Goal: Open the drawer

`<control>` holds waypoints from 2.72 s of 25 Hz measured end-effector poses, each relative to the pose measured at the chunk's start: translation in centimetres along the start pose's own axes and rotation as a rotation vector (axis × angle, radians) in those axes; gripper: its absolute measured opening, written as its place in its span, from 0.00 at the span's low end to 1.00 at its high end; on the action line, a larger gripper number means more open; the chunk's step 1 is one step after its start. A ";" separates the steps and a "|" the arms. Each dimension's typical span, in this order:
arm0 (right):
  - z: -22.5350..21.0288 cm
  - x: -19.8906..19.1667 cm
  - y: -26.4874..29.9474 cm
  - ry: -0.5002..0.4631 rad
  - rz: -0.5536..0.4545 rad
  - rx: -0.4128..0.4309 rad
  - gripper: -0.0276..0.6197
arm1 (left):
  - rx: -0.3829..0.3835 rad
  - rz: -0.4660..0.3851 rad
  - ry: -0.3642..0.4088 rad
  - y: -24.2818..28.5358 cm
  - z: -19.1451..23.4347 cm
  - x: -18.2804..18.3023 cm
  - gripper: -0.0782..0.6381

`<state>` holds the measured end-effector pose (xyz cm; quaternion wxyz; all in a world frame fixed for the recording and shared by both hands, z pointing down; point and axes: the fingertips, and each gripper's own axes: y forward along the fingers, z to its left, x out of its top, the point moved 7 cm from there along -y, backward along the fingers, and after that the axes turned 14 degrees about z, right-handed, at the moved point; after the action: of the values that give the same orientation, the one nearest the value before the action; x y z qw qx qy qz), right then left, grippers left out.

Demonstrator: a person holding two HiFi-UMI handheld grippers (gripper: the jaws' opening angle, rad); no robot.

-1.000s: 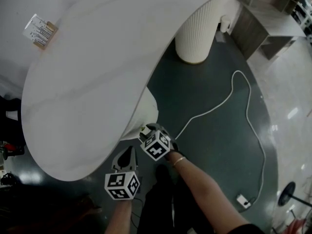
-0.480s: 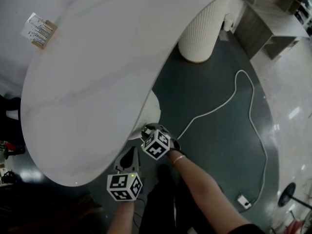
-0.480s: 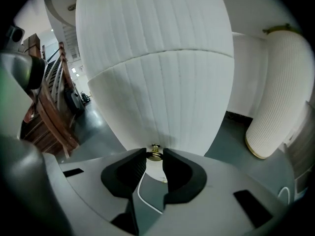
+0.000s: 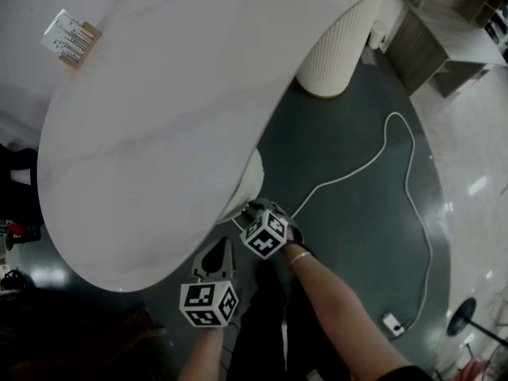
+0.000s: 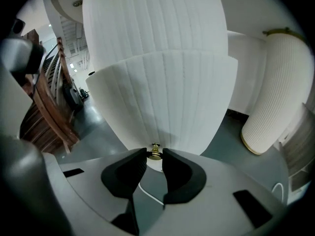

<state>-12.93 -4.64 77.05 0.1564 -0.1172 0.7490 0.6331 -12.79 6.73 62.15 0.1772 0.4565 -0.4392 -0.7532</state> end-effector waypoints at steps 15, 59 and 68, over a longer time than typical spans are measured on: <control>1.3 -10.6 -4.1 0.060 0.123 -0.003 0.20 | -0.031 0.054 0.016 -2.6 -4.0 -1.3 0.11; 2.4 -18.6 -15.2 0.364 0.094 -0.033 0.13 | -0.088 0.129 0.093 -4.0 -10.1 -0.7 0.11; 2.3 -16.6 -24.3 0.524 -0.088 -0.068 0.09 | -0.084 0.118 0.077 -7.2 -11.2 1.1 0.11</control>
<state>11.73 -6.93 60.89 -0.0193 -0.3146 0.7364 0.5986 -2.97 4.32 53.45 0.2567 0.4506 -0.4263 -0.7412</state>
